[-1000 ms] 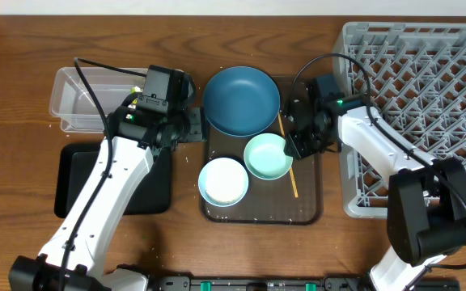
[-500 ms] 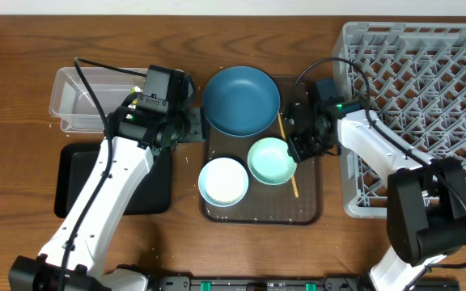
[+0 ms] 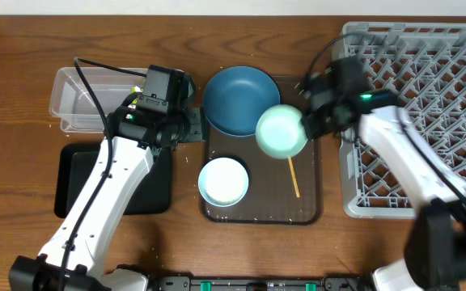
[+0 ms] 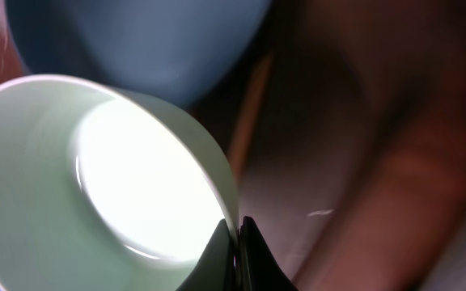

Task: Sort waste into correct bins and load items into the dishwasher rack
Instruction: 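Lift the mint bowl and set it into the dish rack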

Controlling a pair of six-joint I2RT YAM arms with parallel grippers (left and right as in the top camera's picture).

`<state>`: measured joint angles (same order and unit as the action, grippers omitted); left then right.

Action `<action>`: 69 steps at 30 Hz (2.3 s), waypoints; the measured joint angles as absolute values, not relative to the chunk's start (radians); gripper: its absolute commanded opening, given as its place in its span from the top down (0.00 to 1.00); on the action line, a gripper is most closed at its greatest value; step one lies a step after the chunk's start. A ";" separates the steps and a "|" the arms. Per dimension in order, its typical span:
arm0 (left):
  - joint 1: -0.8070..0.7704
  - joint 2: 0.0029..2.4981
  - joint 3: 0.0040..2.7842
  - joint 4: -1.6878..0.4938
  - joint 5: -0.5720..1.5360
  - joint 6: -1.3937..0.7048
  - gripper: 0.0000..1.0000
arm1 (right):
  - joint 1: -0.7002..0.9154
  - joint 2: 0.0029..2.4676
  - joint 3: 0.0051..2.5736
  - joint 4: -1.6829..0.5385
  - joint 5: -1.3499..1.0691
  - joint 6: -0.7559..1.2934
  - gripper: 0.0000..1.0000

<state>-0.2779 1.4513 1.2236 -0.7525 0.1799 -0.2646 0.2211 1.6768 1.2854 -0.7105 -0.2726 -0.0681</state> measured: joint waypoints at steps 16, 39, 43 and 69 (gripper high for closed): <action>-0.278 1.451 1.224 -0.752 0.179 -0.265 0.45 | -0.057 1.488 1.309 -0.176 0.535 -0.199 0.99; -0.278 1.451 1.224 -0.752 0.180 -0.265 0.45 | -0.393 1.852 1.312 0.603 0.784 -1.024 0.99; -0.278 1.451 1.224 -0.752 0.179 -0.265 0.45 | -0.425 1.912 1.312 0.629 0.790 -1.078 0.99; -0.278 1.451 1.224 -0.752 0.179 -0.265 0.44 | -0.455 2.082 1.313 0.587 0.796 -1.025 0.99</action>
<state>-0.2779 1.4513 1.2236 -0.7525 0.1795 -0.2646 -0.4545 2.0815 1.3132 0.5873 0.7963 -1.0252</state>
